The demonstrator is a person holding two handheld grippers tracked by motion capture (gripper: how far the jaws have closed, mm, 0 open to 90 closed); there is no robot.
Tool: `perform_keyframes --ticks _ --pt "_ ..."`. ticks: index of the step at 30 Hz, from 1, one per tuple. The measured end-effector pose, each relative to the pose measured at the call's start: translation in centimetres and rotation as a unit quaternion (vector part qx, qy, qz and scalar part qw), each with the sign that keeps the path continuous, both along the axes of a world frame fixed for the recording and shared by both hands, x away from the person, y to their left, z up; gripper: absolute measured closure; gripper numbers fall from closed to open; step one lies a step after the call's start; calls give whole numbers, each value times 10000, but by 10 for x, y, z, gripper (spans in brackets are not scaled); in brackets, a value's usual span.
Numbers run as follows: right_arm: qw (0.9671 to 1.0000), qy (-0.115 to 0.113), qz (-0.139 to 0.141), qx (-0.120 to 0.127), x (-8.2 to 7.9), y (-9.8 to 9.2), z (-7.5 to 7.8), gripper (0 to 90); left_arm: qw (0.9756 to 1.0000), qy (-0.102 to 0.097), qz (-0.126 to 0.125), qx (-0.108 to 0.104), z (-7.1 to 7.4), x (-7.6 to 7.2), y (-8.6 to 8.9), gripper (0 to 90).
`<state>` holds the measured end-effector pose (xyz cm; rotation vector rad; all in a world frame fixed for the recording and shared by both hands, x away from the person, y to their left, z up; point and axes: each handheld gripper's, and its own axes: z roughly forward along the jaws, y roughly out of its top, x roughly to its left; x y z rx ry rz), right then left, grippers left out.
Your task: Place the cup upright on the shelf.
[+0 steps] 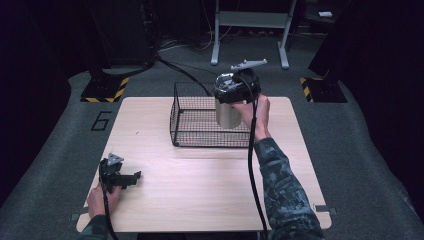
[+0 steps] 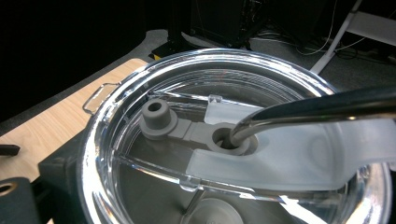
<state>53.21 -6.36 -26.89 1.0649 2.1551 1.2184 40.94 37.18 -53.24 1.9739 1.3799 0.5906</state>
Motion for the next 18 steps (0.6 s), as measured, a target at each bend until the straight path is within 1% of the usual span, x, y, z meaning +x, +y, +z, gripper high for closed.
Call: perform_keyframes --ticks 1,2,5,8,9,10,12,14,15,16,17,18 --pt "10000 -32 13 -13 2 0 0 36 10000 -1 2 -2 0 0 0 1" --pt "10000 -3 -31 3 3 1 0 36 10000 -10 6 -5 0 0 0 1" --pt "10000 -14 -43 -25 5 2 -1 36 10000 3 -4 8 0 0 0 1" --pt "10000 -26 -44 -60 13 2 -5 36 10000 -3 3 -1 0 0 0 1" --pt "10000 -26 -44 -60 13 2 -5 36 10000 -3 3 -1 0 0 0 1" --pt "9999 49 -115 -49 16 2 -7 36 10000 3 -3 10 0 0 0 1" --pt "9999 50 -148 -32 20 2 -7 36 10000 -5 1 7 0 0 0 1" --pt "9997 87 -224 48 23 3 -7 36 10000 -18 21 -29 0 0 -1 1" --pt "9997 87 -224 48 23 3 -7 36 10000 14 4 -23 0 0 0 1" --pt "9997 83 -230 31 27 2 -8 35 10000 8 7 -25 0 0 0 1" --pt "9995 112 -279 88 28 3 -8 36 10000 12 5 -24 0 0 0 1" --pt "9996 93 -267 82 29 3 -8 36 10000 -14 19 -23 0 0 0 1"
